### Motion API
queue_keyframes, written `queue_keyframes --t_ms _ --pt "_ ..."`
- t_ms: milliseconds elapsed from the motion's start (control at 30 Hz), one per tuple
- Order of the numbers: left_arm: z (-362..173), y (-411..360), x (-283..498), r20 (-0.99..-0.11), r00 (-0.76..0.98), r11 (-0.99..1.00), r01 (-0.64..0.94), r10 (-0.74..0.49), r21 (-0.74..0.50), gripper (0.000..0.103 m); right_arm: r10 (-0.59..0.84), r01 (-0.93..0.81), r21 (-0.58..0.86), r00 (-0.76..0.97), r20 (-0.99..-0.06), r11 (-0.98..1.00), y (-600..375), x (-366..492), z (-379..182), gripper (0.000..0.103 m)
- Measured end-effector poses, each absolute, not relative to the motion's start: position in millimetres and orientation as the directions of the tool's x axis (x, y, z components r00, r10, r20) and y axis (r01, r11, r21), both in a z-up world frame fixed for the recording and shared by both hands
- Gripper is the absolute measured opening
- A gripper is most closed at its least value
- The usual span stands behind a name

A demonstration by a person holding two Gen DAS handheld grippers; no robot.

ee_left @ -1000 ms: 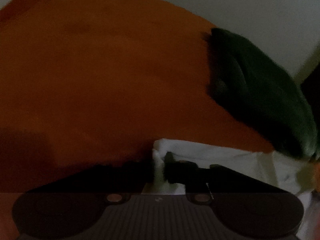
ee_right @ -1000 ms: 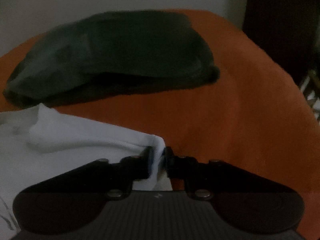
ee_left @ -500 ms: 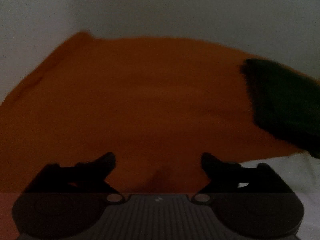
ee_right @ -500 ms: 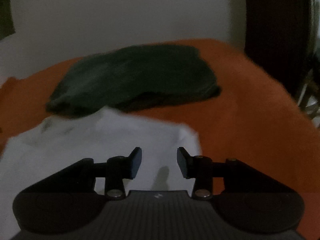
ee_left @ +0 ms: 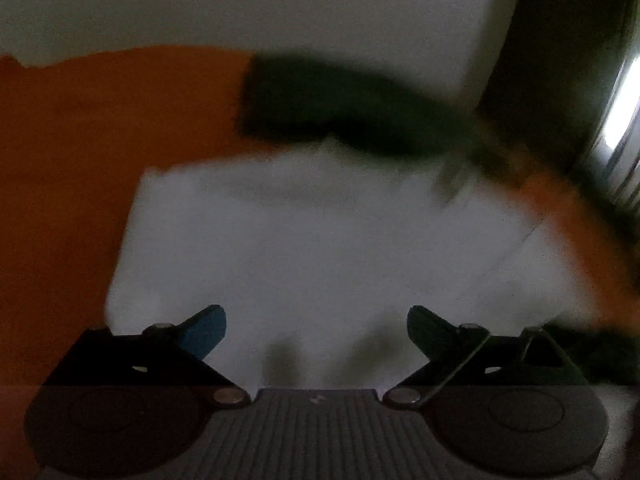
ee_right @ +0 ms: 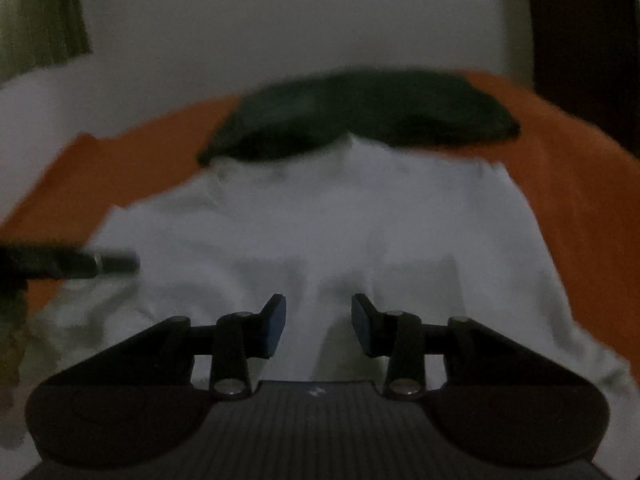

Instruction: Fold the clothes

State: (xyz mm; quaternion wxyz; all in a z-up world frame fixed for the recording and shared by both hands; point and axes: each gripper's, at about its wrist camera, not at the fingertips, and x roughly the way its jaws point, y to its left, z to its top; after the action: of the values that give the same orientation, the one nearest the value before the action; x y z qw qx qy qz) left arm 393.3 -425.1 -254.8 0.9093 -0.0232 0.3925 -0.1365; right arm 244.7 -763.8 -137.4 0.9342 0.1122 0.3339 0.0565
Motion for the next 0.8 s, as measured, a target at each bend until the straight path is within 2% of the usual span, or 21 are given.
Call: queue_keyframes --t_ms 67,100,167,200,267,333,433,567,700,767,800 --pt "-268.5 -413.1 399.6 -0.706 0.668 0.968 0.224 -0.237 -0.112 0.103 0.182 -0.047 0.231 0.772 -0.609 0.972 -771.3 241.6 -149.7 0.023" --pt "-268.0 -410.2 399.5 -0.692 0.685 0.971 0.214 -0.229 -0.11 0.103 0.178 -0.077 0.189 0.78 -0.6 0.979 -772.1 239.8 -152.3 0.019" --pt "-258.6 -398.5 396.9 -0.7 0.685 0.978 0.168 -0.203 -0.12 0.102 0.177 -0.138 0.111 0.783 -0.596 0.984 -767.6 239.1 -151.2 0.019" --pt "-250.1 -391.1 390.4 -0.689 0.682 0.969 0.169 -0.247 -0.18 0.102 0.168 -0.149 0.082 0.787 -0.593 0.985 -765.7 233.8 -145.2 0.02" --pt "-235.3 -377.9 373.4 -0.655 0.679 0.942 0.198 -0.331 -0.27 0.102 0.189 -0.164 0.096 0.805 -0.562 0.982 -762.1 219.6 -128.5 0.036" --pt "-224.9 -375.3 352.2 -0.645 0.686 0.941 0.236 -0.338 -0.242 0.102 0.19 -0.148 0.121 0.8 -0.569 0.982 -764.5 202.4 -123.5 0.045" --pt "-220.9 -365.5 311.7 -0.646 0.677 0.932 0.316 -0.352 -0.177 0.103 0.206 -0.13 0.167 0.765 -0.611 0.977 -772.8 167.4 -124.8 0.045" --pt "-251.3 -356.3 274.6 -0.72 0.614 0.931 0.343 -0.322 -0.124 0.103 0.228 -0.123 0.2 0.702 -0.675 0.972 -788.1 132.2 -148.6 0.045" --pt "-271.8 -343.5 246.9 -0.765 0.594 0.927 0.375 -0.248 -0.009 0.103 0.258 -0.132 0.242 0.744 -0.617 0.961 -806.7 115.1 -138.7 0.046" --pt "-262.1 -337.3 237.7 -0.78 0.583 0.911 0.41 -0.226 0.042 0.102 0.275 -0.162 0.24 0.773 -0.572 0.957 -814.5 104.1 -125.0 0.062" --pt "-255.5 -332.4 231.6 -0.778 0.588 0.889 0.449 -0.223 0.085 0.102 0.27 -0.17 0.225 0.782 -0.562 0.96 -816.7 99.2 -119.1 0.066"
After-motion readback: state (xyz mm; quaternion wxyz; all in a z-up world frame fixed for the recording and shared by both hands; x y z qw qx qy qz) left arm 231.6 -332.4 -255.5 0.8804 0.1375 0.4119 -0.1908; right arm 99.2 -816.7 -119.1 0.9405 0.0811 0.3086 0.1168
